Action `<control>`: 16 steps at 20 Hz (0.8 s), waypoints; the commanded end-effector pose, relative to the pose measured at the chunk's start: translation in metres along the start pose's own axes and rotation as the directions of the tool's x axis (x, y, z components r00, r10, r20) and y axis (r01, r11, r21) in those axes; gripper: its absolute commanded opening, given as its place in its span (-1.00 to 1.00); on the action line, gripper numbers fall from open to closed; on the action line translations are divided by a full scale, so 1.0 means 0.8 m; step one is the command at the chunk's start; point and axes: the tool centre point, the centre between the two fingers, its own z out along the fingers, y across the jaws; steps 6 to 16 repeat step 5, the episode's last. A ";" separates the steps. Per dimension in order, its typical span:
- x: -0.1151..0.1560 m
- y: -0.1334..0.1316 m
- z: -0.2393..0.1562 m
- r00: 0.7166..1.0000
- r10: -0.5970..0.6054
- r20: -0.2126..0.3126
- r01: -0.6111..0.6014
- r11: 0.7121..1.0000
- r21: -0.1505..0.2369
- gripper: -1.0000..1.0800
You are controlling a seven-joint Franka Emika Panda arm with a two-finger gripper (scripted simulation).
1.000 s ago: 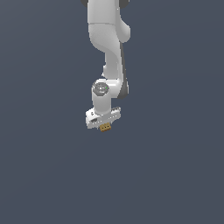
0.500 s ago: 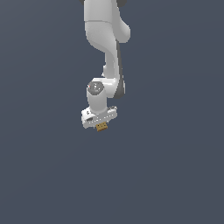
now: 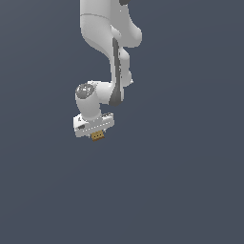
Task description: Pick up the object and move it to a goal position.
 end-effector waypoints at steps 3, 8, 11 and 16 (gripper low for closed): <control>-0.006 0.017 -0.006 1.000 -0.002 0.000 0.002 1.000 0.001 -1.00; -0.007 0.019 -0.007 1.000 -0.002 0.000 0.002 1.000 0.001 -1.00; -0.007 0.019 -0.007 1.000 -0.002 0.000 0.002 1.000 0.001 -1.00; -0.007 0.019 -0.007 1.000 -0.002 0.000 0.002 1.000 0.001 -1.00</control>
